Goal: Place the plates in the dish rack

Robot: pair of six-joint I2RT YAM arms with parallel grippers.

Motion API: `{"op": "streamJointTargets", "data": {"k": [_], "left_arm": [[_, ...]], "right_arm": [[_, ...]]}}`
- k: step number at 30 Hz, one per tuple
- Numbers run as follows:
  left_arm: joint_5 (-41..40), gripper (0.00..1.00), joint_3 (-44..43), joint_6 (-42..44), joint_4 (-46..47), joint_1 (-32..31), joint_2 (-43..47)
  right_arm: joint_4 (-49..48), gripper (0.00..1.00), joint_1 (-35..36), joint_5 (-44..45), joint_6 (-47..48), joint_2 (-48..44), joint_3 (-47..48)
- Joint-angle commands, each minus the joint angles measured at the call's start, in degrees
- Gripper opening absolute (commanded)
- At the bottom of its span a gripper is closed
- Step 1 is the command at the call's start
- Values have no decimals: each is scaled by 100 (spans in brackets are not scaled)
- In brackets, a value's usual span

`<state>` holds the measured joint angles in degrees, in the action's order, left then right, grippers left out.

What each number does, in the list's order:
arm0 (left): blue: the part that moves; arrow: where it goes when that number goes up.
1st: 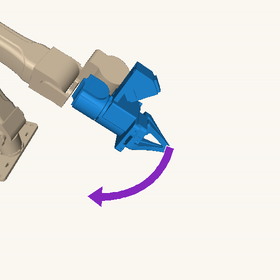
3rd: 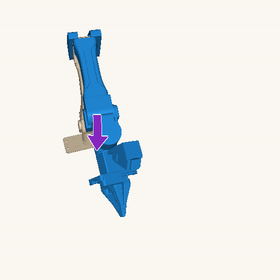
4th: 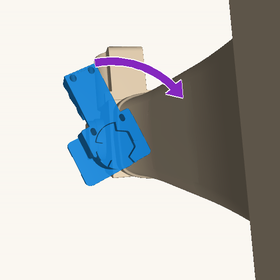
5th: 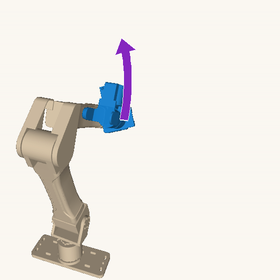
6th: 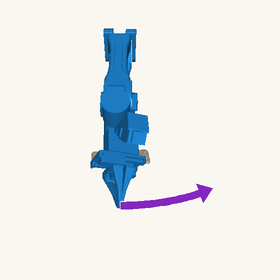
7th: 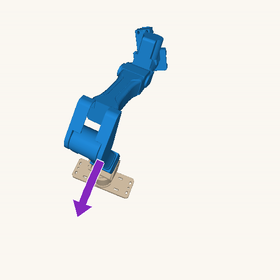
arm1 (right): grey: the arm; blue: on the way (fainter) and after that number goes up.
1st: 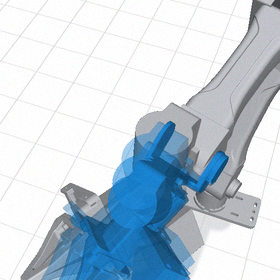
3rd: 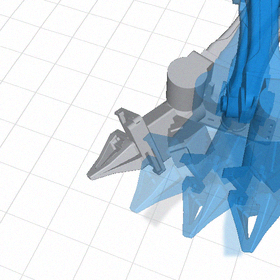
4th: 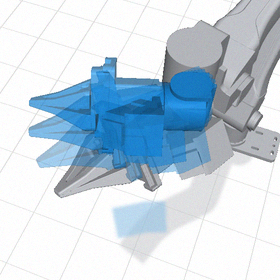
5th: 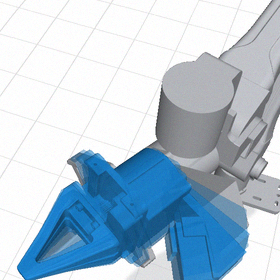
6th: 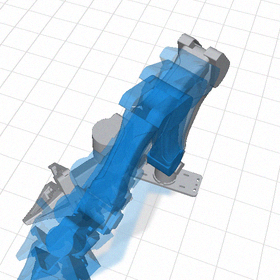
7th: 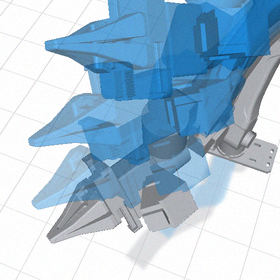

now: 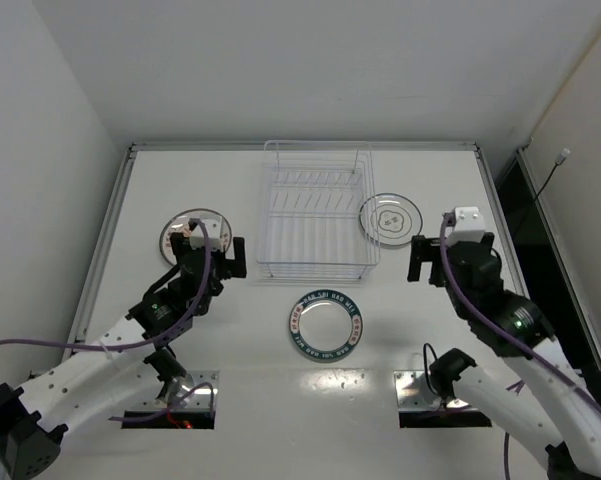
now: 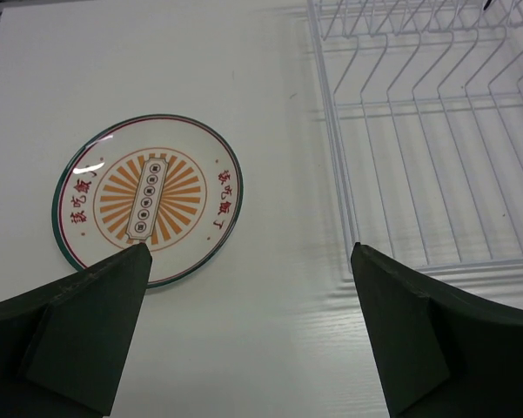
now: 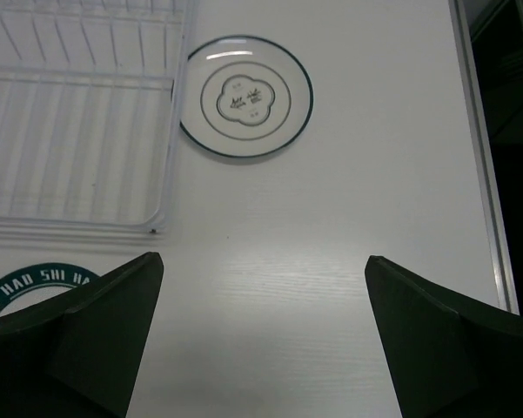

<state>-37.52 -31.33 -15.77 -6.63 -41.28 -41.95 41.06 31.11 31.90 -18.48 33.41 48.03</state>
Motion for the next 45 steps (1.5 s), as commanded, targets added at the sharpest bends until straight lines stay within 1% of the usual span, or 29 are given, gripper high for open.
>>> {"op": "streamJointTargets", "data": {"k": [1,2,3,4,6,7,8,9,10,11,12,15,17,19,20,23,24,26,27,29,31,33,35,36,38,41,43,44,45], "left_arm": [[104,100,-233,-58,66,-56,-58],[104,100,-233,-58,5,-56,-119],[104,100,-285,-58,4,-56,-120],[26,100,-286,-58,4,-56,-120],[-44,100,-286,-58,-109,-56,-120],[-97,100,-286,-110,-110,-56,-120],[-98,100,-286,-111,-110,-56,-120],[-159,100,-286,-111,-110,-56,-59],[-212,100,-234,-111,-110,-56,-58],[-212,100,-233,-111,-110,-56,-58],[-212,100,-233,-111,-110,-56,-58],[-195,100,-233,-181,-110,-56,-58],[-115,100,-233,-181,-110,-56,-58],[-54,100,-233,-181,-57,-56,-137],[-54,100,-233,-181,-57,-56,-198],[-54,100,-233,-181,74,-56,-260],[-54,100,-233,-181,74,-56,-261],[69,100,-233,-181,74,-56,-261],[121,100,-233,-129,74,-56,-322],[192,100,-233,-128,74,-56,-322],[192,100,-233,-128,74,-56,-375],[192,100,-286,-128,127,-56,-436],[192,100,-286,-128,127,-56,-436],[192,100,-286,-128,127,-56,-436],[245,100,-286,-128,179,-56,-489],[245,100,-286,-128,180,-56,-551],[298,100,-286,-75,180,-56,-603],[298,100,-286,-75,180,-56,-603],[298,100,-286,-75,180,-56,-656]], "right_arm": [[-247,100,-123,141,-540,665,152],[-343,100,-210,-24,-543,1154,250],[-640,100,-524,-261,-543,1385,425],[-826,100,-745,-898,-543,1623,496],[-1134,100,-1272,-1517,-630,2201,628],[-1353,100,-1979,-2112,-857,2362,681],[-1477,100,-2413,-2553,-963,2494,734],[-1652,100,-2887,-3540,-1078,2739,647],[-1897,100,-3422,-3689,-1314,2915,646],[-1900,100,-3550,-3761,-1316,3134,724],[-1987,100,-3646,-4040,-1403,3346,725],[-2583,100,-4217,-4314,-1930,4092,436],[-2953,100,-4385,-4716,-2159,4348,164],[-3147,100,-4438,-4999,-2160,4734,163],[-3148,94,-4438,-5227,-2160,5232,285],[-3069,87,-4491,-5360,-2160,5860,417],[-3182,86,-4491,-5465,-2160,6114,418],[-3560,84,-4491,-5712,-2221,6317,260],[-3648,79,-4491,-5712,-2282,6414,259],[-3728,73,-4422,-5712,-2352,6757,259],[-3868,72,-4368,-5765,-2528,7090,259],[-3929,68,-4368,-5564,-2722,7170,339],[-4079,63,-4368,-5563,-2976,7372,339],[-4132,58,-4438,-5563,-3038,7451,339],[-4132,54,-4491,-5502,-3100,7644,417],[-3886,41,-4552,-5562,-3031,7926,760],[-3886,26,-4631,-5974,-2969,8128,813],[-3886,15,-4632,-6054,-2908,8129,813],[-3886,0,-4710,-6055,-2907,8129,813]]}}
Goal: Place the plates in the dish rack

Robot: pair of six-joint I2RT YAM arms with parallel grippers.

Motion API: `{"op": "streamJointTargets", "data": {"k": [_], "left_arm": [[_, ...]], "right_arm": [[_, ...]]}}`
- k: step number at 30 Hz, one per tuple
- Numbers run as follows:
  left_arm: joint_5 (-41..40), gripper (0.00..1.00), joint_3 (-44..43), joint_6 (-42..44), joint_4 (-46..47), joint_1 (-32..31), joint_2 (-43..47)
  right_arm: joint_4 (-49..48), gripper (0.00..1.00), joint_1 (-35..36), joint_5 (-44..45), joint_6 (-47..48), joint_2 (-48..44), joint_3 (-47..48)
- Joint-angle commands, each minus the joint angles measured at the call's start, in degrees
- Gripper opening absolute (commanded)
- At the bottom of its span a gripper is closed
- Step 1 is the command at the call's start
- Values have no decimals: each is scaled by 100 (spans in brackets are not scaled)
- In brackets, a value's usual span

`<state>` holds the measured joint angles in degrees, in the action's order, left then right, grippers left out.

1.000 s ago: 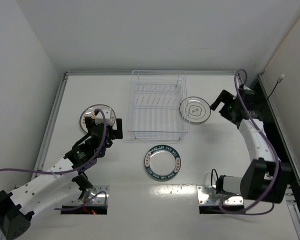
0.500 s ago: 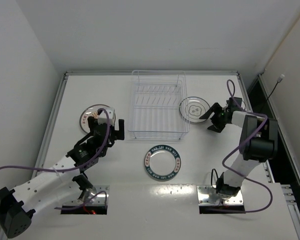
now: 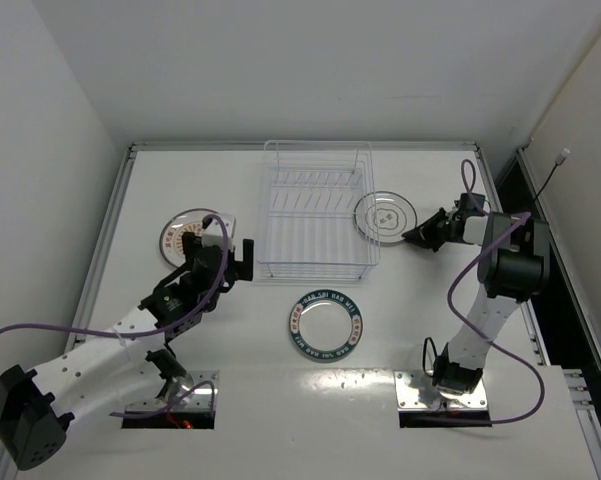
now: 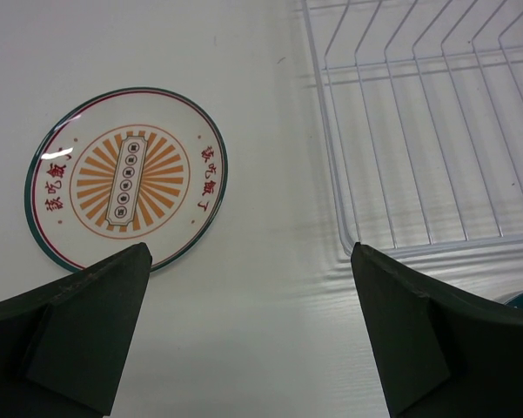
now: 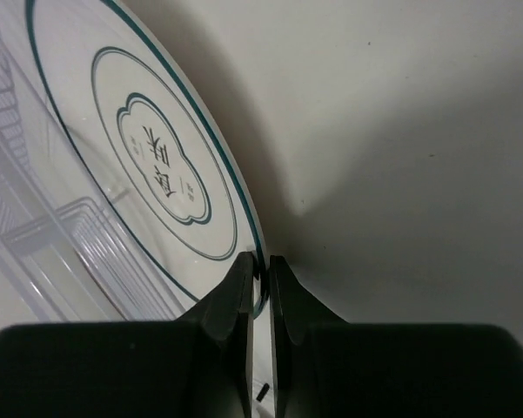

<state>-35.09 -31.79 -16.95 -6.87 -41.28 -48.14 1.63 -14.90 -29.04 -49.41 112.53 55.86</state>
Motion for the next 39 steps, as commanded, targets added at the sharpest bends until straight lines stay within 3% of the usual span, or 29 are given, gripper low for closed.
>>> {"op": "streamJointTargets", "data": {"k": [1,3,9,16,24,34,39], "left_arm": [[55,100,-240,43,204,-56,-38],[55,100,-240,43,204,-56,-38],[55,100,-240,43,204,-56,-38],[108,100,-293,43,151,-56,-38],[55,100,-293,43,151,-56,15],[55,100,-240,43,151,-56,121],[55,100,-240,43,204,-56,121]], "right_arm": [[-4,0,-188,160,186,43,-169],[-5,0,-259,415,255,-387,-373],[803,0,135,2793,652,-3146,-646],[1287,0,1268,4774,1196,-4450,30],[1507,0,3227,6752,1802,-3678,1181],[1560,0,3907,7711,2154,-2026,2254],[1419,0,4030,7764,2365,-1568,2587]]}}
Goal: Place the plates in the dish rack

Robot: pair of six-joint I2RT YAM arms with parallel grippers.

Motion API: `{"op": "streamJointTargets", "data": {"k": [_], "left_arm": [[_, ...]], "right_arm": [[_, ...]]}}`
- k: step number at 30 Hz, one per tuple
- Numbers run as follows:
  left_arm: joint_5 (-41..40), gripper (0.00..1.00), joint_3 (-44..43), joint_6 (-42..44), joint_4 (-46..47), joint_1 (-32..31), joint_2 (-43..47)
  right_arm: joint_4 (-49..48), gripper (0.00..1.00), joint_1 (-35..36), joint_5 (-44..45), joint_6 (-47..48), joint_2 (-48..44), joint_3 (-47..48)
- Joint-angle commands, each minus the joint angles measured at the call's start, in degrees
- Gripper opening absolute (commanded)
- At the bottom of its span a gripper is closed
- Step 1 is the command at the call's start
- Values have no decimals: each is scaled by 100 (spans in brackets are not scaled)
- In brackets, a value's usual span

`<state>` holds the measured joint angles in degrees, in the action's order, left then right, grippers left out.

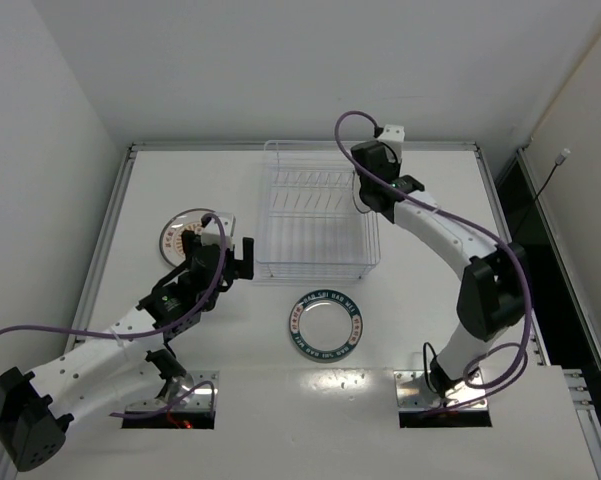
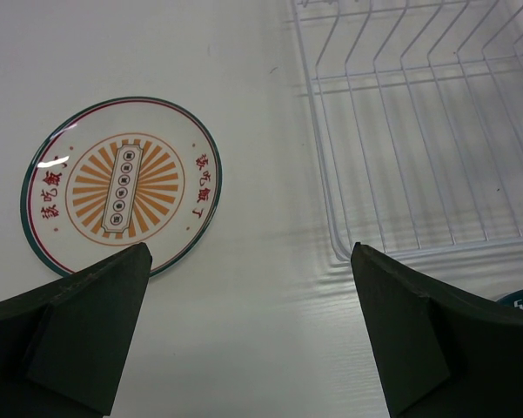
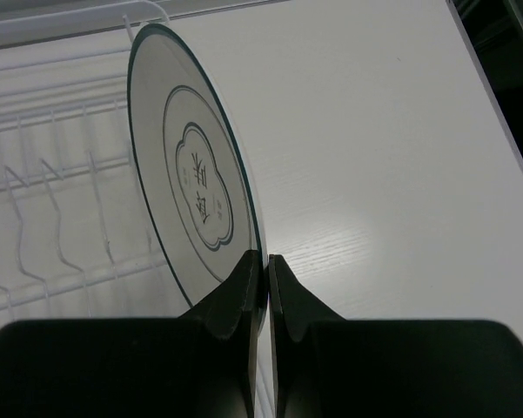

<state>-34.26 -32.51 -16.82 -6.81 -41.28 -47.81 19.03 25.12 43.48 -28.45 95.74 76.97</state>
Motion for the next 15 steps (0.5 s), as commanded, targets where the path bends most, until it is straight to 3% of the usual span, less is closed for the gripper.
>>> {"op": "streamJointTargets", "data": {"k": [1,8,11,14,15], "left_arm": [[-28,100,-168,30,197,-56,88],[-28,100,-168,30,197,-56,88],[-81,100,-168,30,197,-56,88],[-150,100,-168,30,197,-56,88],[-151,100,-168,30,197,-56,88]], "right_arm": [[-321,0,80,512,348,207,546],[259,3,212,442,796,1235,1678],[873,22,212,187,736,1500,2180],[875,33,212,12,735,1063,1842],[875,41,212,-76,683,886,1709]]}}
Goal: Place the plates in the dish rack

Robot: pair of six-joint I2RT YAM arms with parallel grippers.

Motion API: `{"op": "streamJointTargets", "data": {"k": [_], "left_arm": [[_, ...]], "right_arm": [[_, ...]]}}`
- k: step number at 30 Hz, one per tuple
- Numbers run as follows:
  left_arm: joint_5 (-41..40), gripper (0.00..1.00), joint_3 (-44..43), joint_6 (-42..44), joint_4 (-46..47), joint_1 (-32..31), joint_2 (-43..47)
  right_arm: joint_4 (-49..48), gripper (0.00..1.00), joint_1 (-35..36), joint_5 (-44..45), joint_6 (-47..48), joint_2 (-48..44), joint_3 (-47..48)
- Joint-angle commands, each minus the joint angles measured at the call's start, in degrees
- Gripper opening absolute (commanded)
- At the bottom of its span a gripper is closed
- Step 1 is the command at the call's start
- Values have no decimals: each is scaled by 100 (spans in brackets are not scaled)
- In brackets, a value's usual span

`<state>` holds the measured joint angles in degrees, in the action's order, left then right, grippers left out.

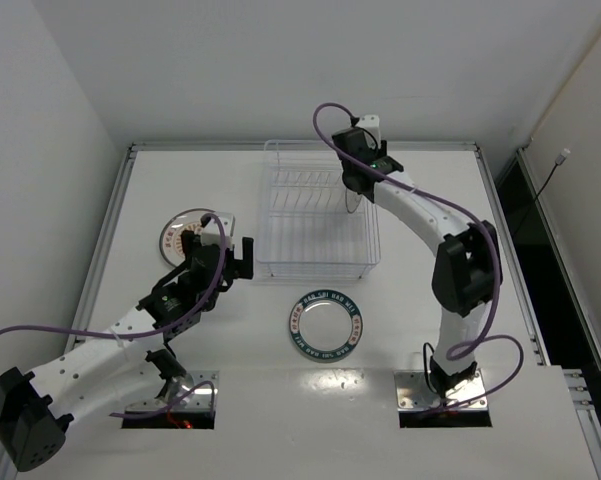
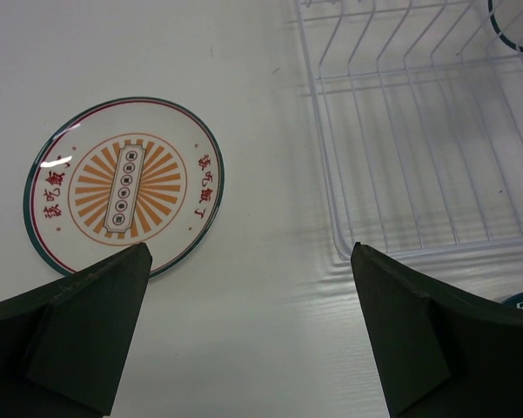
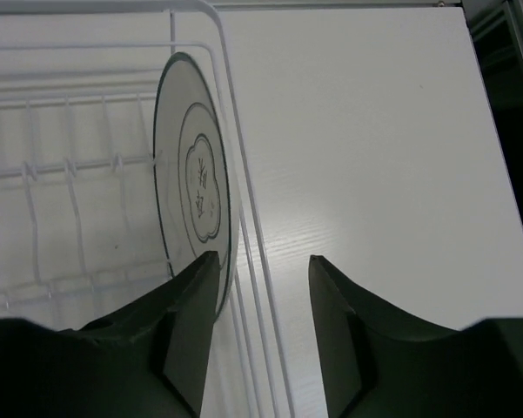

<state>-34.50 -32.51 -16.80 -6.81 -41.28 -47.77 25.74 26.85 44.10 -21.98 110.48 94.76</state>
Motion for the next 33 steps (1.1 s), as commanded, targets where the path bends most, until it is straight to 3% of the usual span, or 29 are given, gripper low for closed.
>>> {"op": "streamJointTargets", "data": {"k": [1,4,6,8,10,11,15,17,21,25,33], "left_arm": [[-127,100,-168,27,197,-56,83],[-127,100,-168,27,197,-56,136],[-180,100,-168,27,197,-56,136],[-232,100,-168,27,197,-56,189],[-285,100,-168,27,145,-56,189],[-285,100,-168,27,145,-56,241],[-338,100,-168,27,93,-56,242],[-399,100,-168,27,92,-56,242],[-452,100,-168,27,92,-56,294],[-452,100,-168,27,40,-56,294],[-452,100,-168,27,39,-56,294]], "right_arm": [[256,44,39,-208,-60,-780,-202],[562,49,39,-437,-349,-1717,-835],[968,53,92,-1110,-823,-2430,-1501],[899,55,144,-2432,-1123,-3906,-2744],[793,56,355,-3480,-2130,-5439,-4036],[888,56,356,-3739,-2135,-5962,-4427],[1074,58,505,-4802,-4019,-8660,-6630],[1370,59,505,-5015,-4366,-9801,-7362],[2058,59,505,-5130,-4710,-10510,-7972],[1769,59,505,-5245,-4929,-10477,-8700],[-890,59,558,-5596,-5500,-8808,-10002]]}}
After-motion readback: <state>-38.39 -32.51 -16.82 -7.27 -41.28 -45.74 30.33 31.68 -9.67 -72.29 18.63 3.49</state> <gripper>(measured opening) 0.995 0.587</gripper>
